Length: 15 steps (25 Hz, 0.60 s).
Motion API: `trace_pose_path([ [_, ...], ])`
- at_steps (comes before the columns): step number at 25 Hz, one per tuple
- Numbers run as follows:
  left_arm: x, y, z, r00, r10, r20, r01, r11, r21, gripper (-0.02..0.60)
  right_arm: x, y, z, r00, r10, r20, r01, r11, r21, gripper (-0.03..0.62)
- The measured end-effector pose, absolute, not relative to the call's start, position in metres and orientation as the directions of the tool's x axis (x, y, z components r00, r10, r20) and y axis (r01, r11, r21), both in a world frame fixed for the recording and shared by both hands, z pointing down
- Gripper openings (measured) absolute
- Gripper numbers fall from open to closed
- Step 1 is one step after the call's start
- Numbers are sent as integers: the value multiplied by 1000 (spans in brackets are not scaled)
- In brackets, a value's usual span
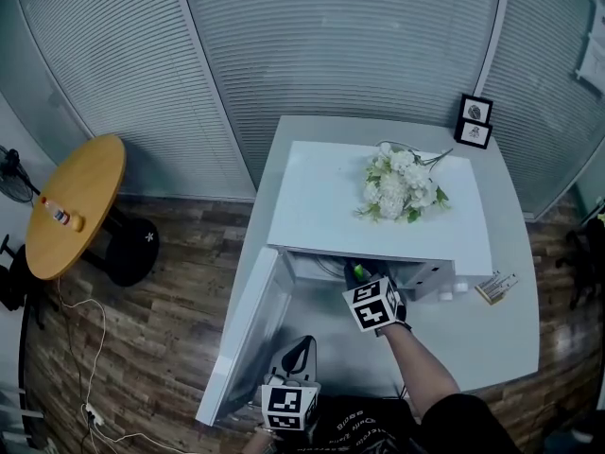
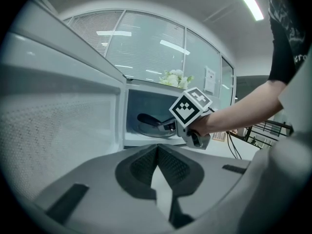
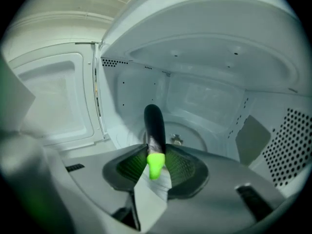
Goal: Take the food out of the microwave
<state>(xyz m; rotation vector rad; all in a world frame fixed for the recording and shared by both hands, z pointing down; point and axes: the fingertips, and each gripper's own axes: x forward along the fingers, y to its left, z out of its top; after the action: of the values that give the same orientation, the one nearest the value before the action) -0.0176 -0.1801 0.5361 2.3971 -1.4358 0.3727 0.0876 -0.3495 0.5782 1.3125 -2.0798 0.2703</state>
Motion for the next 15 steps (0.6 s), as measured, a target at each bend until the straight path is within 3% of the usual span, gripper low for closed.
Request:
trace_pose_path([
  [15,-16,-169,535,504,-784,362,-862,-484,151,8,98,-316,559,-248,-762,599,-883,432,184,117],
])
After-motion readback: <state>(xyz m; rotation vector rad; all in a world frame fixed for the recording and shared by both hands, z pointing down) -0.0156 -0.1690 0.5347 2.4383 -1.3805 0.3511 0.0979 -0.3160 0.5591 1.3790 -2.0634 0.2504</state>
